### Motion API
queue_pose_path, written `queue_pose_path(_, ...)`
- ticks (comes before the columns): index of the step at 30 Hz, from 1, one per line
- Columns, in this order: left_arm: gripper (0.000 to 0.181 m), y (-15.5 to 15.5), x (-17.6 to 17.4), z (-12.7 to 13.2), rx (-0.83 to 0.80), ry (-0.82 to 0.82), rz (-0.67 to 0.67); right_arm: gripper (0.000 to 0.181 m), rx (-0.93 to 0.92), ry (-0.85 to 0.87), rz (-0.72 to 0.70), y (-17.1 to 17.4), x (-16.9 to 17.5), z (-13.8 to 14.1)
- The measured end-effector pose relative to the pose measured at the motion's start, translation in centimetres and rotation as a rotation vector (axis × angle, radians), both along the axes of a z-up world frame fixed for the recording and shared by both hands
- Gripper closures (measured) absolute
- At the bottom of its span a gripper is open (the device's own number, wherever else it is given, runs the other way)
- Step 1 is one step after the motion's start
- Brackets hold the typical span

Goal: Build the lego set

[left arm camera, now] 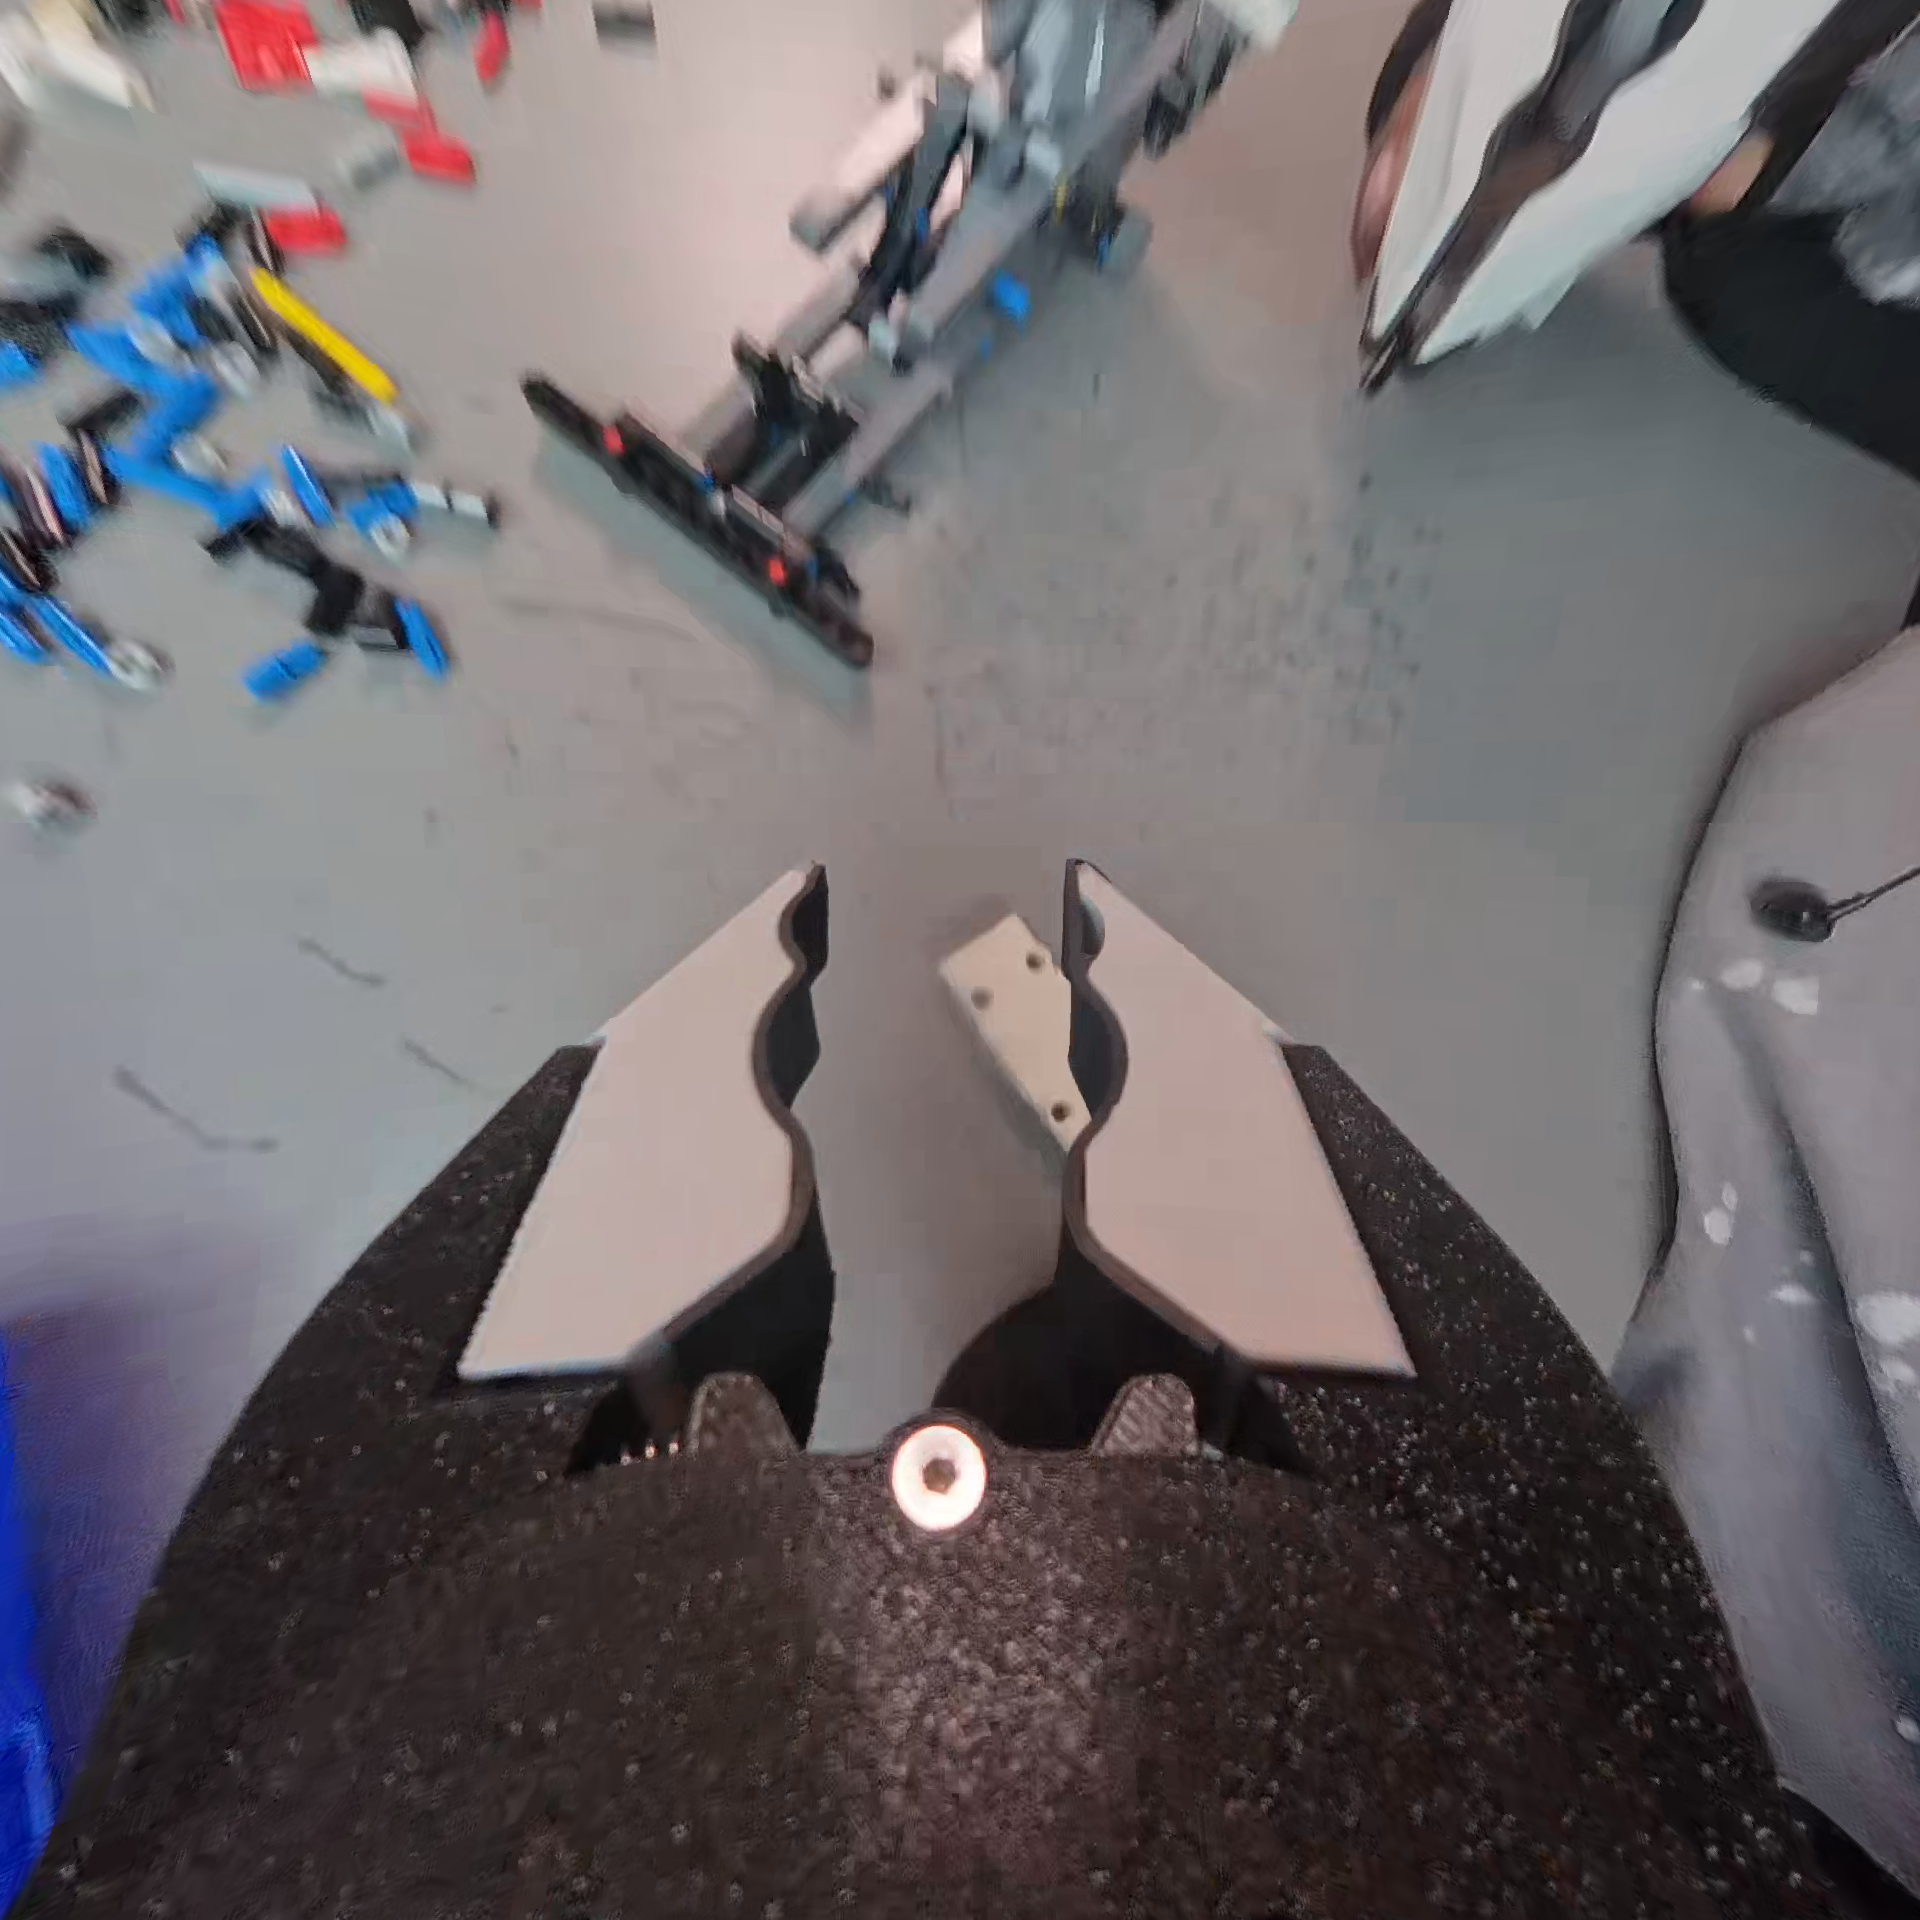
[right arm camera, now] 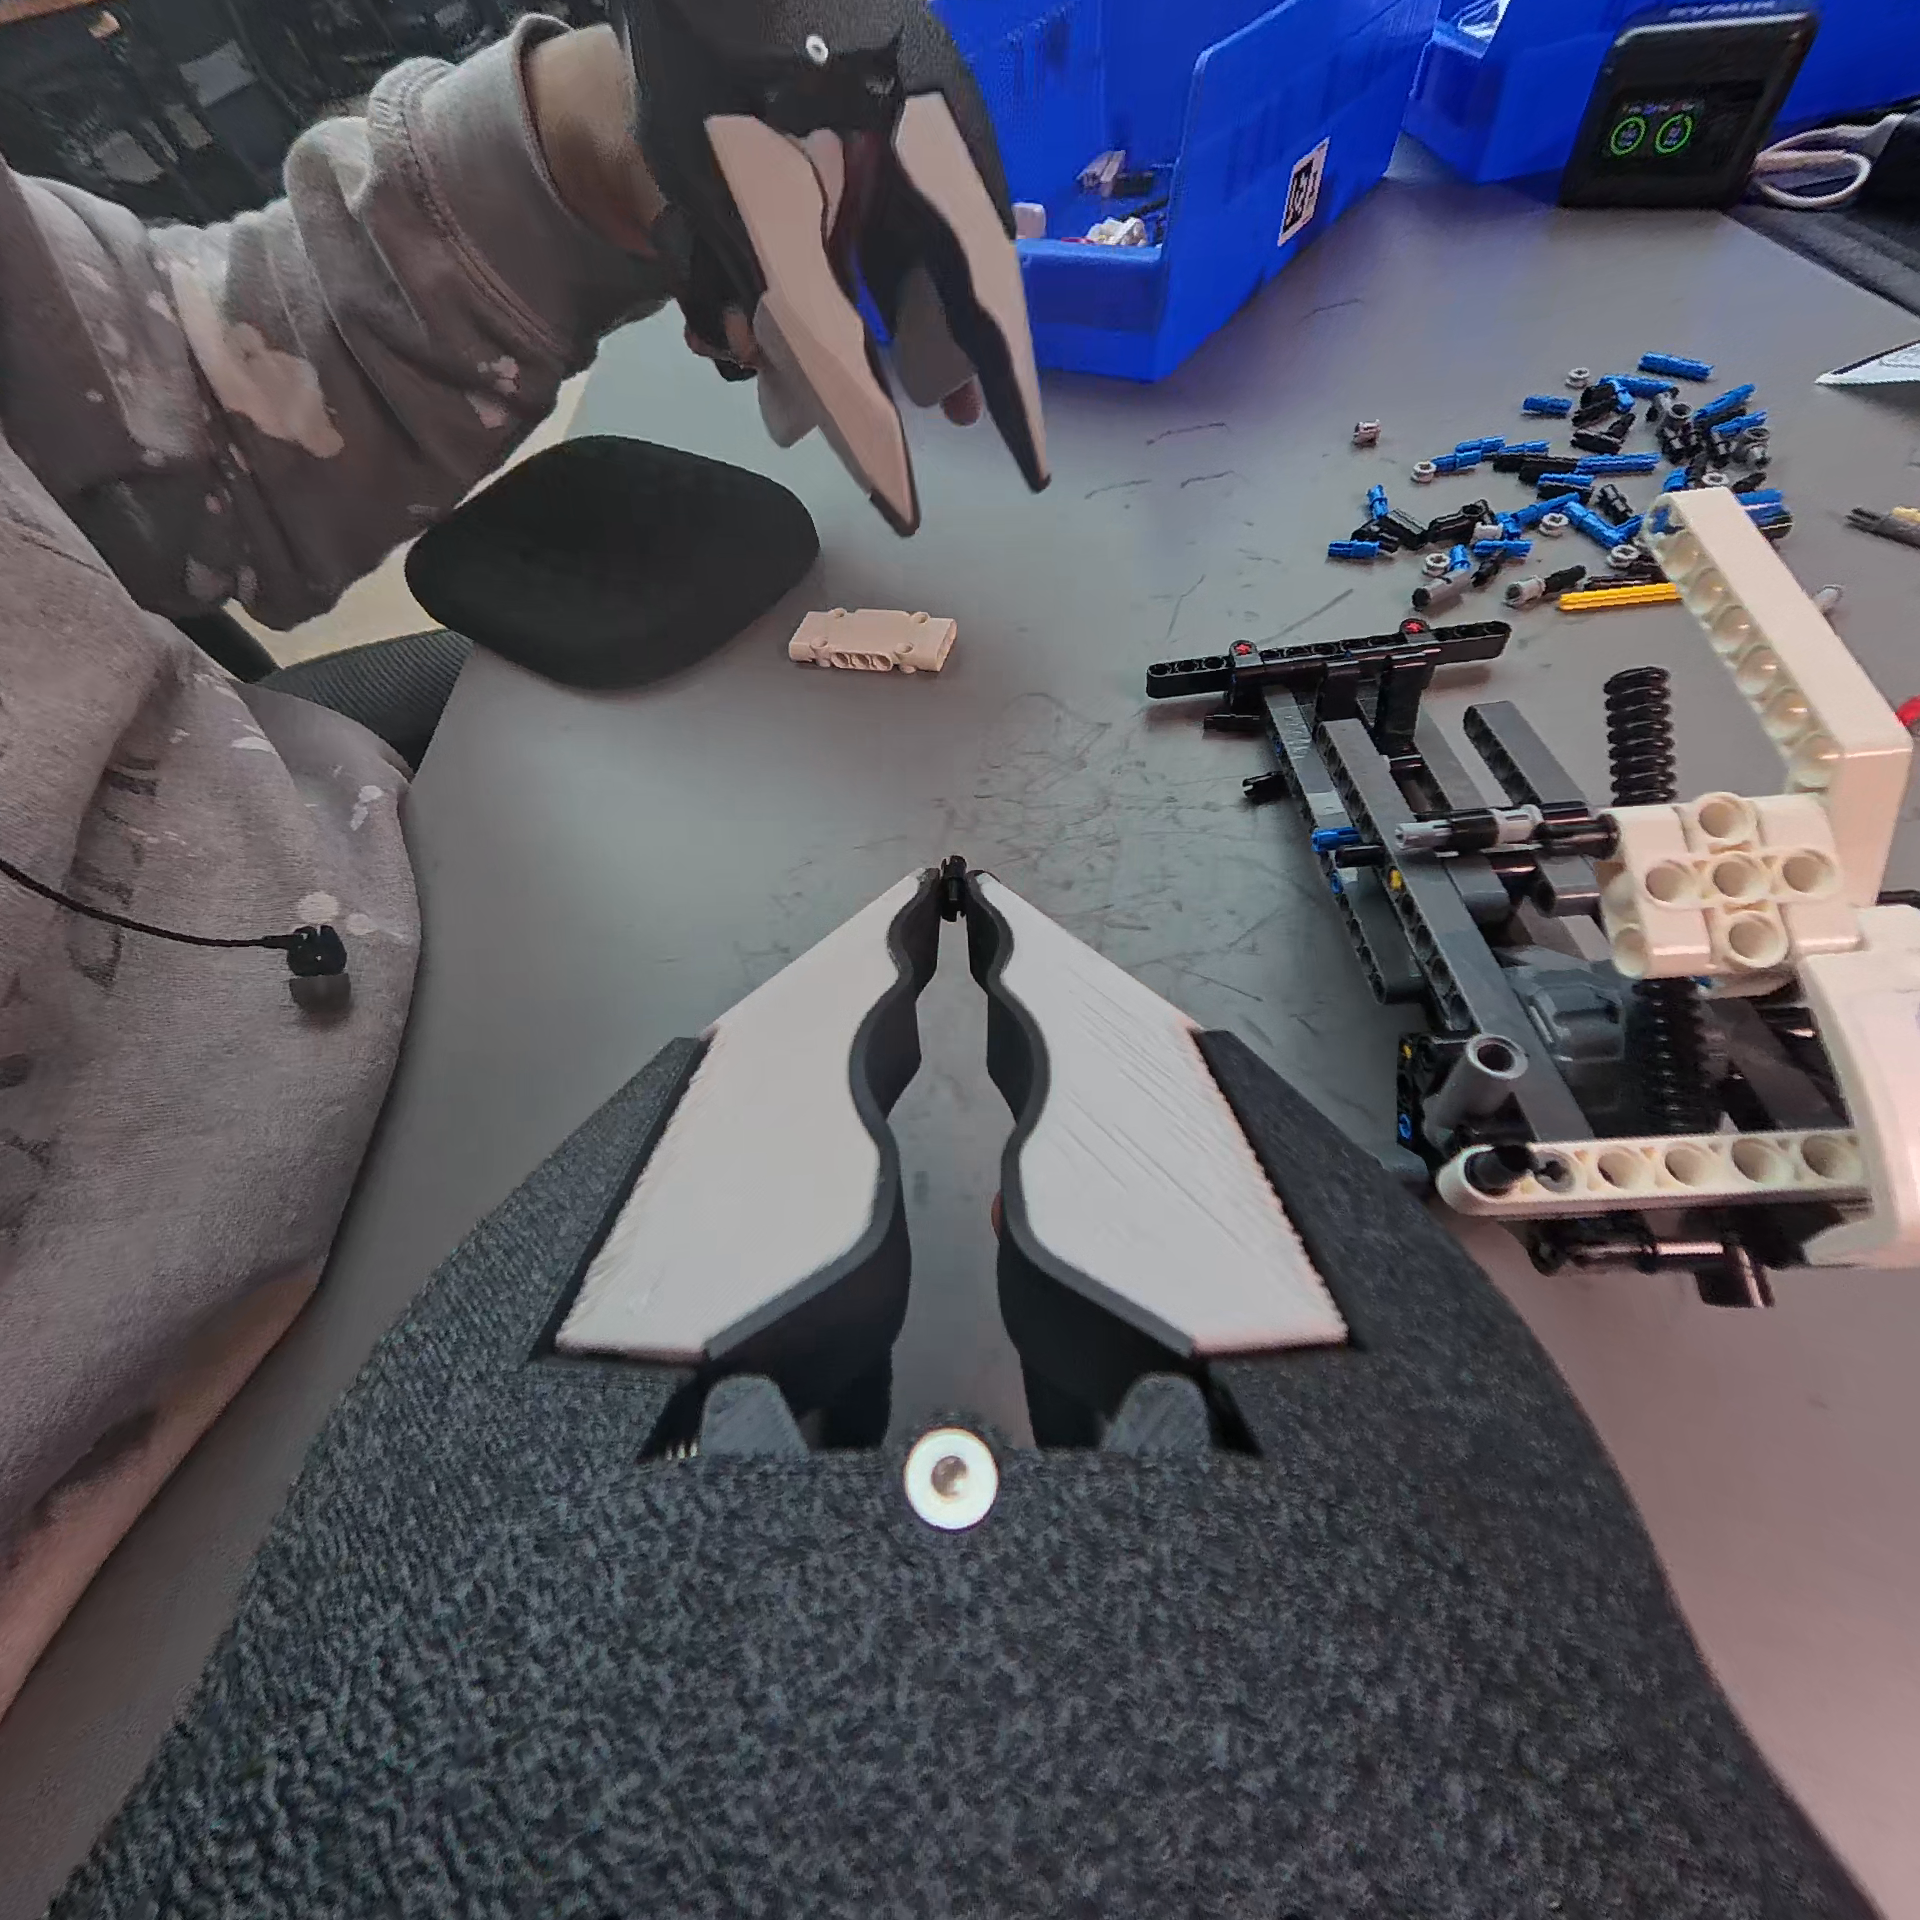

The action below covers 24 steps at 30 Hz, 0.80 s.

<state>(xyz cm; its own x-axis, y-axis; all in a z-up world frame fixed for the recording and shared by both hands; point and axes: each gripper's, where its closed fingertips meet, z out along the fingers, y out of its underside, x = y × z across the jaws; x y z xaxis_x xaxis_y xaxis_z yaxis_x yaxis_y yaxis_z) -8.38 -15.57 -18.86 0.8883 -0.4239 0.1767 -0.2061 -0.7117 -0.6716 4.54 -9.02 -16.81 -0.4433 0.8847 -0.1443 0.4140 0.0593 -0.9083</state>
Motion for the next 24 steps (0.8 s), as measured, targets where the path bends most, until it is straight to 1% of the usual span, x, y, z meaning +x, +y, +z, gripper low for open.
queue_pose_path(1,0.136,-0.9,0.2,-1.1,-0.053,0.018,0.005,0.177,0.000,-0.002,0.002,0.0,0.0,0.0)
queue_pose_path(3,0.137,-2.2,1.4,-2.5,-0.122,0.010,-0.004,0.177,0.003,-0.009,0.007,-0.1,0.0,-0.2)
queue_pose_path(5,0.136,-2.6,1.9,-3.6,-0.160,0.053,0.010,0.177,0.011,-0.014,0.009,-0.1,0.0,-0.4)
queue_pose_path(6,0.140,-2.5,1.8,-3.6,-0.144,0.092,0.022,0.177,0.014,-0.014,0.009,-0.2,0.0,-0.4)
queue_pose_path(7,0.138,-2.5,1.8,-3.8,-0.151,0.131,0.024,0.177,0.016,-0.013,0.009,-0.2,0.1,-0.3)
queue_pose_path(8,0.140,-2.5,1.7,-3.9,-0.152,0.179,0.025,0.177,0.020,-0.011,0.007,-0.3,0.1,-0.3)
queue_pose_path(9,0.149,-2.3,1.4,-4.0,-0.142,0.234,0.024,0.177,0.023,-0.007,0.006,-0.3,0.1,-0.1)
queue_pose_path(10,0.152,-2.1,1.8,-3.9,-0.128,0.232,0.002,0.177,0.025,0.000,0.006,-0.4,0.1,0.0)
queue_pose_path(12,0.153,-1.2,3.3,-3.6,-0.116,0.104,0.007,0.177,0.030,0.014,0.013,-0.6,0.1,0.4)
queue_pose_path(13,0.153,-0.7,4.6,-3.2,-0.106,0.009,-0.009,0.177,0.035,0.022,0.015,-0.7,0.1,0.6)
queue_pose_path(15,0.154,0.5,7.9,-1.6,-0.096,-0.209,-0.040,0.177,0.042,0.041,0.021,-0.9,0.2,0.9)
queue_pose_path(16,0.155,0.9,9.6,-1.1,-0.118,-0.287,-0.066,0.178,0.045,0.048,0.022,-1.0,0.2,1.1)
queue_pose_path(17,0.155,1.0,11.1,-0.9,-0.136,-0.329,-0.112,0.177,0.049,0.054,0.017,-0.9,0.2,1.2)
queue_pose_path(18,0.154,1.2,12.4,-0.9,-0.161,-0.341,-0.156,0.178,0.053,0.056,0.012,-0.7,0.3,1.3)
queue_pose_path(20,0.154,1.7,14.2,-1.7,-0.184,-0.298,-0.225,0.177,0.062,0.053,0.001,-0.2,0.4,1.3)
queue_pose_path(22,0.155,2.1,15.2,-2.6,-0.196,-0.244,-0.287,0.177,0.084,0.037,-0.009,0.4,0.6,0.9)
queue_pose_path(24,0.155,2.6,15.8,-3.0,-0.188,-0.237,-0.315,0.177,0.099,0.020,-0.005,0.6,0.9,0.4)
